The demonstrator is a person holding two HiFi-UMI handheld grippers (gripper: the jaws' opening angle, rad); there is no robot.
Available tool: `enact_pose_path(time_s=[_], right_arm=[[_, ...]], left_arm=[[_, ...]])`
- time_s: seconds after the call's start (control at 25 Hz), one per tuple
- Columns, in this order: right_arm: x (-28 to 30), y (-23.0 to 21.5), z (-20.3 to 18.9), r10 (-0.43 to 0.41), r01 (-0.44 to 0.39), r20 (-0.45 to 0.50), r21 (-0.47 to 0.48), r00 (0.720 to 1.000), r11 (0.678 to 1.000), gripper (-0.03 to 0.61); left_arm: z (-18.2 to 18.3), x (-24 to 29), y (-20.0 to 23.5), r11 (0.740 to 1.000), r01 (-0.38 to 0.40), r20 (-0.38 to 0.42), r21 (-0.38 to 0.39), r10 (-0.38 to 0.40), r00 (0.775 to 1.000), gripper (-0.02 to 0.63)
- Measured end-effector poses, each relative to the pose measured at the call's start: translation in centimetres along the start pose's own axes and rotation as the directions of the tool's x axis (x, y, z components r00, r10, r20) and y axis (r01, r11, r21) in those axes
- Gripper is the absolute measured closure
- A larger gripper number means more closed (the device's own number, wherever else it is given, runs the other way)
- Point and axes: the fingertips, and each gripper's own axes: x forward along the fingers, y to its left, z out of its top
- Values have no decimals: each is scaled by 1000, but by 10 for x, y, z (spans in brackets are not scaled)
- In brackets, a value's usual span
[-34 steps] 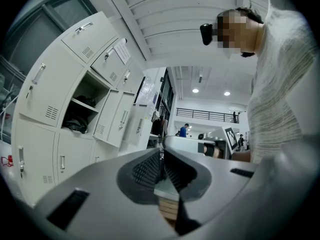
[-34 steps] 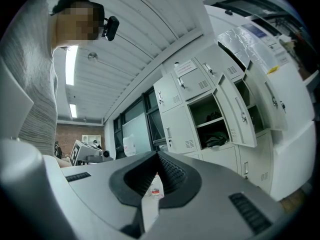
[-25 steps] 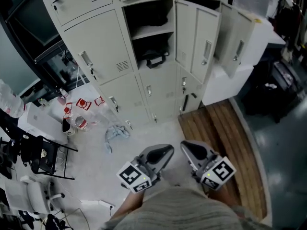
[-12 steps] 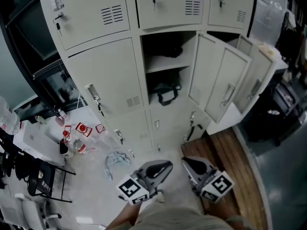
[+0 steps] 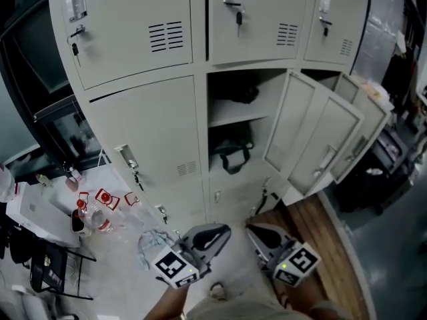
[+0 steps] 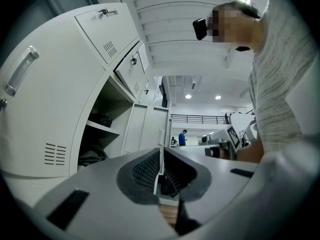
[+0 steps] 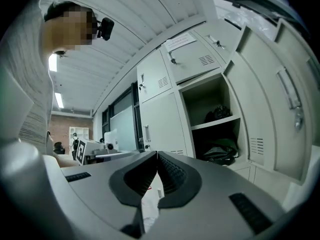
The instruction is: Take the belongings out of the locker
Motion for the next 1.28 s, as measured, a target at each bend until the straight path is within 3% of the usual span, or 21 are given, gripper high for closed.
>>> enact_pose_path(time_s=[0.08, 0.36, 0.52, 0.84, 1.28], right_arm=[[9, -6, 3, -3, 2, -14, -29, 1000, 1000, 577], [29, -57, 9, -51, 43, -47, -163, 998, 986, 577], [45, -83, 22, -40, 29, -72, -157, 997, 987, 577], [68, -146, 52, -15, 8, -37, -186, 999, 982, 575], [84, -182, 67, -26, 19, -32, -214, 999, 977, 575]], left_arm=[[8, 5, 9, 1000, -6, 26, -5, 7, 1000, 584], [-2, 26, 42, 999, -38, -8, 9, 38, 999, 585], [5, 49, 65, 996, -84, -8, 16, 85, 996, 584], [20, 107, 106, 988, -113, -50, 103, 118, 992, 584], [30, 136, 137, 974, -167, -50, 151, 176, 983, 584]])
